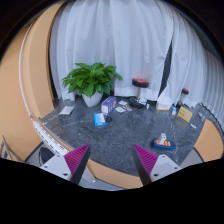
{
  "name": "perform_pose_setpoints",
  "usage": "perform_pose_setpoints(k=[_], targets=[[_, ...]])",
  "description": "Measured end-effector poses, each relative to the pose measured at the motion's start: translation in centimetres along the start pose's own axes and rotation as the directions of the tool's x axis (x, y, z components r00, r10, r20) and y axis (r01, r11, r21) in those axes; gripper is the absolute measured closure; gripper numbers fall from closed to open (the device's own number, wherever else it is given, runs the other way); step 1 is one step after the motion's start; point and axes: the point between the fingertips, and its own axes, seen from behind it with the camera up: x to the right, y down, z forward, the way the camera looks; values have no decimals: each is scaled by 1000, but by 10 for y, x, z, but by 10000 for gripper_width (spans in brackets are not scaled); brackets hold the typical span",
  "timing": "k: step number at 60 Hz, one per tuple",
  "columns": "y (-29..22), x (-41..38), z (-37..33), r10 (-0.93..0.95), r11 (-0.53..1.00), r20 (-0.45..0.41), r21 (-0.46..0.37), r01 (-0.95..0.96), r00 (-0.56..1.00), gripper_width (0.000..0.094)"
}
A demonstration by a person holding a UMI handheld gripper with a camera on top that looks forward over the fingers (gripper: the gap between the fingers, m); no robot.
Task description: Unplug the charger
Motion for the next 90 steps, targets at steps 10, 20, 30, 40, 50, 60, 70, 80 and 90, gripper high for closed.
perform_pose_setpoints(k=[10,20,30,40,50,60,70,80,90], targets=[[22,5,18,33,998,-9,-54,-34,999,89],[63,36,61,43,997,-48,-55,-46,998,93],[104,125,91,85,992,-160,-80,-99,983,89],[106,219,139,110,992,-254,-30,-122,961,97],[89,276,202,150,989,-276,44,-144,949,92],[66,296,249,142,988,-279,104,-118,950,168],[67,305,276,176,982,-280,114,-149,944,464],[69,314,279,199,977,-284,134,-166,938,757],[39,310,263,195,969,-269,203,-142,943,830]])
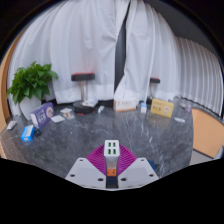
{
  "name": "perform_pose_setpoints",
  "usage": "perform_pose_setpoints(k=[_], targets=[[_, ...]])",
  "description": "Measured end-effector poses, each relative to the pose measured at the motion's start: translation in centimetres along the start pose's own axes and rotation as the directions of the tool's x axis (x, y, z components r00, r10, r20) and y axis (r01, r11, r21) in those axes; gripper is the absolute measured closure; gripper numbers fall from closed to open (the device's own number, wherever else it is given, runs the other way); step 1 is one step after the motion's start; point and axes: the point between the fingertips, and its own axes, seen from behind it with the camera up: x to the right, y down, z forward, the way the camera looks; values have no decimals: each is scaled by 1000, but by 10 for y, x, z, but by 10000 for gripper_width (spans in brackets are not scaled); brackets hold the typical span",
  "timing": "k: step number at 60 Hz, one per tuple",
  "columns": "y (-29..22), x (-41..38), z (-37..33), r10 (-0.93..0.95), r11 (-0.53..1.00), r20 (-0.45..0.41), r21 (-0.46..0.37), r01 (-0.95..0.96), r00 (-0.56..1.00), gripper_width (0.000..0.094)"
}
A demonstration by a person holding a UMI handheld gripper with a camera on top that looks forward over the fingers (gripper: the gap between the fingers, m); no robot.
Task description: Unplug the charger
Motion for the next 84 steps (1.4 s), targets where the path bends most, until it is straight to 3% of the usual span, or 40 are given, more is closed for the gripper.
perform_pose_setpoints(k=[7,11,15,22,36,43,53,60,65,84], targets=[[-129,-24,-40,-99,962,50,261,83,994,830],[-188,-16,-66,-81,938,58,343,57,995,829],[-216,5,-80,-36,924,86,383,0,996,831],[-209,67,-66,9,947,67,321,-30,998,830],[-27,178,7,83,995,21,-66,-81,996,815],[31,187,24,62,983,49,-177,-52,997,797],[52,205,40,66,974,53,-220,-53,996,709],[53,220,47,69,973,39,-224,-58,997,399],[52,232,47,36,971,22,-237,-30,999,81],[-4,230,-62,-81,989,-30,-127,76,996,85]])
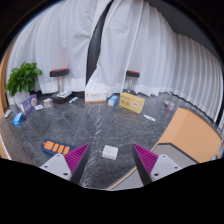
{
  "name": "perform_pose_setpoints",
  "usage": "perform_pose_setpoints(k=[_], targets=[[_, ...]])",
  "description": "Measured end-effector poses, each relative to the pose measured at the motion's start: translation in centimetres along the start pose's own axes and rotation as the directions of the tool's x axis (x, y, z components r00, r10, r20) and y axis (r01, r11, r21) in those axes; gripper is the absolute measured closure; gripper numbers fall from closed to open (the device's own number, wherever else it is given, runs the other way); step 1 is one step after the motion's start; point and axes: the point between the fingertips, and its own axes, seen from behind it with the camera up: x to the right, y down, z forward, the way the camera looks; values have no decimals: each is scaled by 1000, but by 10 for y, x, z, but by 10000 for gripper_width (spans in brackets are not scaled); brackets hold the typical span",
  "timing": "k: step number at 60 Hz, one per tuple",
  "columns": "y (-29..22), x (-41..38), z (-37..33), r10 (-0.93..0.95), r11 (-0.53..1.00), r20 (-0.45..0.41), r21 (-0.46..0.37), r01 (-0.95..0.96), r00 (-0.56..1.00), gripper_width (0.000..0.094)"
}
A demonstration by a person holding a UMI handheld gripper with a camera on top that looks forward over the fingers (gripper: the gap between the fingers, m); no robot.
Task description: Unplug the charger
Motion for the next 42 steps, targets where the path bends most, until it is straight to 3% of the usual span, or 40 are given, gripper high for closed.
perform_pose_setpoints(k=[23,42], targets=[[19,-38,-213,-6,999,-19,38,7,1000,85],[33,-40,-261,-8,999,-27,41,9,1000,85]])
